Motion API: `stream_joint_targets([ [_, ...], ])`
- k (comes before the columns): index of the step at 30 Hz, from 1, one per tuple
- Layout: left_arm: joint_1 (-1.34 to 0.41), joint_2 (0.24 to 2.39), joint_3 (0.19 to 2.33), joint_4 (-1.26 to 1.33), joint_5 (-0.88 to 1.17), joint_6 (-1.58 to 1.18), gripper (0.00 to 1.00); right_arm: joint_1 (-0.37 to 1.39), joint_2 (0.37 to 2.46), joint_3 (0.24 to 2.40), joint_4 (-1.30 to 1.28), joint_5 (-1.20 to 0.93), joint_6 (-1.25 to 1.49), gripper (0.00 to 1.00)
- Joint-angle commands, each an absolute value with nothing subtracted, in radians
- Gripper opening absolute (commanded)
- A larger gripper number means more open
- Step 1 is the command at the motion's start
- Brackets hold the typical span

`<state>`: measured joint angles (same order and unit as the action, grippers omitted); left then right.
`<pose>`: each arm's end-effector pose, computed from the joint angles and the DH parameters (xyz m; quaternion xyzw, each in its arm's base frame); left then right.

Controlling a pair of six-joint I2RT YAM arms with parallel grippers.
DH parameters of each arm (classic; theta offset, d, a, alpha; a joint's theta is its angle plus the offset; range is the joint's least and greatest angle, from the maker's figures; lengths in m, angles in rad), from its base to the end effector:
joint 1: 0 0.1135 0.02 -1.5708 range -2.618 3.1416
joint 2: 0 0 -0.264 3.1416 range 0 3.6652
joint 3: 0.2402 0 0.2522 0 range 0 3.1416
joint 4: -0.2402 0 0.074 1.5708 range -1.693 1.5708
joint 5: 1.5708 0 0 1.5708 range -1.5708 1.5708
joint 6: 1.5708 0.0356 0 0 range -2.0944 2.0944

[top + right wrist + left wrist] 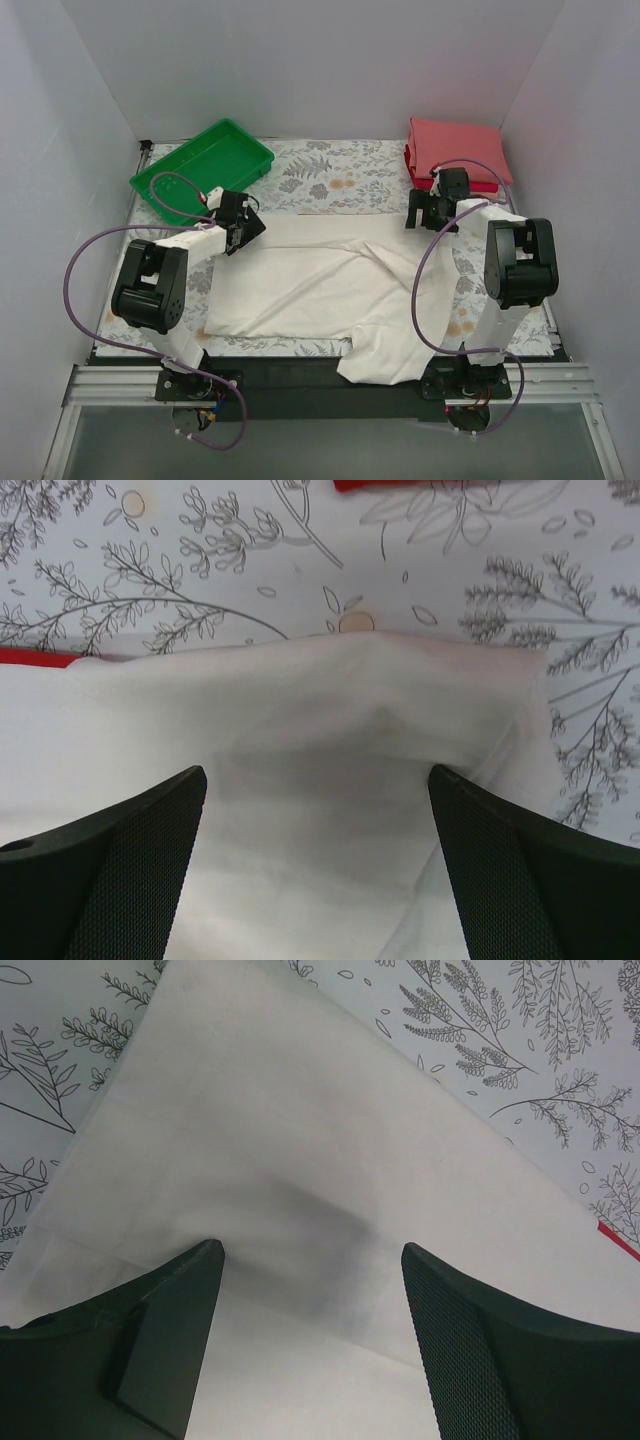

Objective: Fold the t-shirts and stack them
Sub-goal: Fold the tshirt

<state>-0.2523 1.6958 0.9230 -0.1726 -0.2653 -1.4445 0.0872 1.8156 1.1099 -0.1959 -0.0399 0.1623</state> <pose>0.3254 -0.0742 0.1595 -0.5632 0.7576 -0.1456 0.2960 0.3758 0.0343 0.1705 0.0289 0.9439 0.0595 0.3234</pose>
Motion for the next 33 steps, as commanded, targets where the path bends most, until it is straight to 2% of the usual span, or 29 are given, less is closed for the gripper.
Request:
stream_joint_targets([
  [1,-0.252,1.678,0.93,-0.202,-0.302,-1.453,0.71,0.074,1.881,1.176,-0.181,-0.025,0.062,0.98],
  [5,-0.253,1.625,0.927,-0.219,-0.281,-1.448,0.72,0.074,1.815,1.227,-0.225,-0.028,0.003,0.98],
  [9,-0.274,1.528,0.899,-0.221,-0.236,-1.469,0.72,0.106,1.627,1.191,-0.271,-0.061,-0.008,0.98],
  [11,-0.296,1.468,0.882,-0.225,-0.227,-1.477,0.74,0.144,1.559,1.122,-0.302,-0.058,0.032,0.98],
  [18,-0.434,1.283,0.733,-0.247,-0.232,-1.592,0.75,0.438,1.257,0.812,-0.298,-0.123,0.201,0.98],
  [21,-0.451,1.215,0.655,-0.252,-0.233,-1.644,0.76,0.518,1.204,0.726,-0.27,-0.155,0.265,0.98],
  [27,-0.457,1.1,0.537,-0.291,-0.224,-1.689,0.76,0.554,1.25,0.673,-0.262,-0.065,0.29,0.98],
  [33,-0.459,1.04,0.471,-0.319,-0.245,-1.697,0.76,0.514,1.373,0.745,-0.25,0.072,0.261,0.98],
])
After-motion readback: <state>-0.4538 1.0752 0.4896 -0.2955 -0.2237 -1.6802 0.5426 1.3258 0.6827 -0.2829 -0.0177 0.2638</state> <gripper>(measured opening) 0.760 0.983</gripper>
